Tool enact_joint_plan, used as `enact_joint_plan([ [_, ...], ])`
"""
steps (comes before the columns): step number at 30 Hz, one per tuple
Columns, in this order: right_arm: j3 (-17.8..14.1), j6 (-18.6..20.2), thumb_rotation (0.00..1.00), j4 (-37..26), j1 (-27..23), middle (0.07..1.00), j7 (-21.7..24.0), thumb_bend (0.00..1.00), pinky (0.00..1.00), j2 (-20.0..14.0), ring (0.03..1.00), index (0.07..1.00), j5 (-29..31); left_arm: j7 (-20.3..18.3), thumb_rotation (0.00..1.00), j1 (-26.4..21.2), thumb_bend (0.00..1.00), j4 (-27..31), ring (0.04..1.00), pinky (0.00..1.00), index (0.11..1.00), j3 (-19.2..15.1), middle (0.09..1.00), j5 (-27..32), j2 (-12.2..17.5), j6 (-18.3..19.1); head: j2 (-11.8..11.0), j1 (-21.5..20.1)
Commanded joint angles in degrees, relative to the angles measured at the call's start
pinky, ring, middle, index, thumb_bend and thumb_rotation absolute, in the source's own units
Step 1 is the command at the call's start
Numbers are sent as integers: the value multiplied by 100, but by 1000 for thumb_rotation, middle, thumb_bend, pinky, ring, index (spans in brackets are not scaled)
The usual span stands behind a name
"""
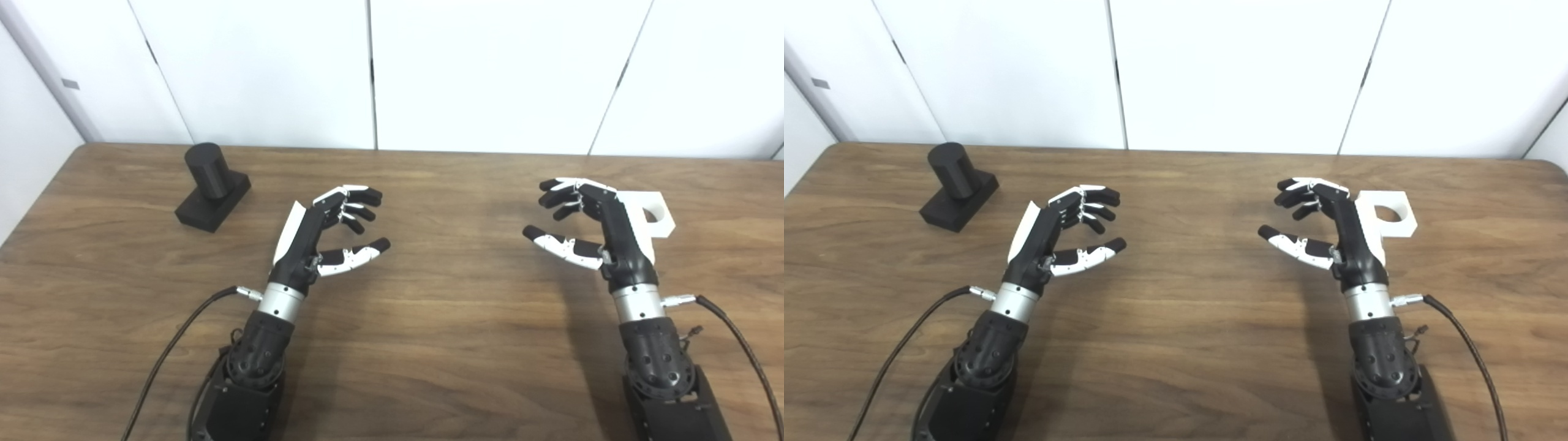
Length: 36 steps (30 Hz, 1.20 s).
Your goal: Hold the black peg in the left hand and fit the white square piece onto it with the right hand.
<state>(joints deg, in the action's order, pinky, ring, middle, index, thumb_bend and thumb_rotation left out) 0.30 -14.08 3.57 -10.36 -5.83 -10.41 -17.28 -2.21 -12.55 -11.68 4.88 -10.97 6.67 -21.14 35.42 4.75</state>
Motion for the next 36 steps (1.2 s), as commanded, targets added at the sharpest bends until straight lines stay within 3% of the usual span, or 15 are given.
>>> enact_joint_plan([
  [1,-17,-196,124,-146,-160,674,-17,506,477,-46,593,496,31,39,29,-197,698,98,622,503,669,0,690,-8,28,-209,8,-4],
  [9,-18,-212,124,-139,-152,671,-32,506,474,-60,588,496,-3,32,28,-185,700,128,619,504,670,2,689,5,16,-181,-11,120],
  [18,-116,-147,122,-243,-25,669,66,505,472,-137,582,496,194,106,71,-166,714,1,621,507,672,123,684,-121,-183,-159,-378,1230],
  [23,-219,-36,116,-338,52,673,170,504,471,-181,576,495,369,206,77,-191,707,-155,628,516,674,212,691,-285,-320,-194,-600,1606],
  [29,-275,388,112,-696,128,681,275,500,485,-123,596,494,489,255,68,-190,709,-235,644,537,678,274,701,-387,-412,-154,-761,1724],
  [36,-265,672,117,-985,110,646,289,501,418,-119,546,494,305,299,79,-215,720,-269,639,539,683,285,698,-431,-453,-139,-741,1799],
])
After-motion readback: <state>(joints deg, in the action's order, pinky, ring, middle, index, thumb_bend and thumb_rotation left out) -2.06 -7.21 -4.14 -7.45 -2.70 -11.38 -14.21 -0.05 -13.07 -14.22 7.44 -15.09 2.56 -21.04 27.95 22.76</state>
